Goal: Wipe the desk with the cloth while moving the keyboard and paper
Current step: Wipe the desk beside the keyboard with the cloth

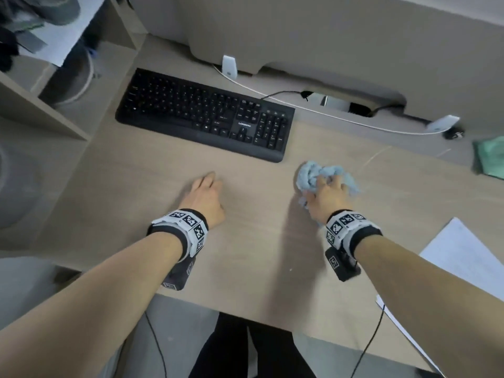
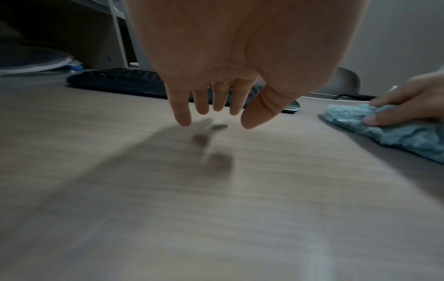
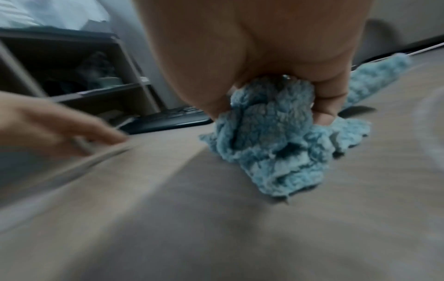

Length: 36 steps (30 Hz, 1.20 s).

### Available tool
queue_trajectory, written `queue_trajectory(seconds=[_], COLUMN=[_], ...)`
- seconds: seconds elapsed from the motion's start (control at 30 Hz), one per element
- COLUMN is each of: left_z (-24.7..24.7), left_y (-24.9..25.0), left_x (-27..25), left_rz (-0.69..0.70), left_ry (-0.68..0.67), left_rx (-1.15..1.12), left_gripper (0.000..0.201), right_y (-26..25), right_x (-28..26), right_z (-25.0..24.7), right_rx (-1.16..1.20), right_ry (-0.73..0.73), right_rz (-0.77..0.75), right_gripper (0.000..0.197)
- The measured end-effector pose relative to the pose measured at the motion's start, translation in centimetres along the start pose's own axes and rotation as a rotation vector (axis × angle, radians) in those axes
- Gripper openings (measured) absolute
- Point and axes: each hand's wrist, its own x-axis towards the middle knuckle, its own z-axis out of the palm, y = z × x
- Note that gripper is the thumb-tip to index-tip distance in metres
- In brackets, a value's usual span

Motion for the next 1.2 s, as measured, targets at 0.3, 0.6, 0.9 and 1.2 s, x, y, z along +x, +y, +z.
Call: queue_trajectory(seconds=[0.3, 0.6, 0.9, 1.2], left_z=[0.3, -0.8, -1.8, -1.9], left_y=[5.5, 6.4, 5.0, 4.9], left_x=[3.1, 5.1, 5.3, 5.0], left_rz=[-0.021, -0.037, 0.019, 0.018], left_ry=[-0.016, 0.037, 0.017, 0.004], left_rx=[0.061, 0.131, 0.148, 0.151], left_gripper=[0.070, 0.046, 0.035, 0.030], right_y=[5.7, 3.7, 5.8, 3.9], right_x=[2.7, 3.3, 17.4, 10.7], right_z=[-0.9, -0.3, -7.3, -5.0], right_rx=[-0.013, -0.056, 0.091, -0.024], right_ry=[0.053, -0.020, 0.206, 0.075], right_rz=[-0.178, -0.474, -0.019, -0.421], right_gripper=[0.051, 0.049, 0.036, 0.040])
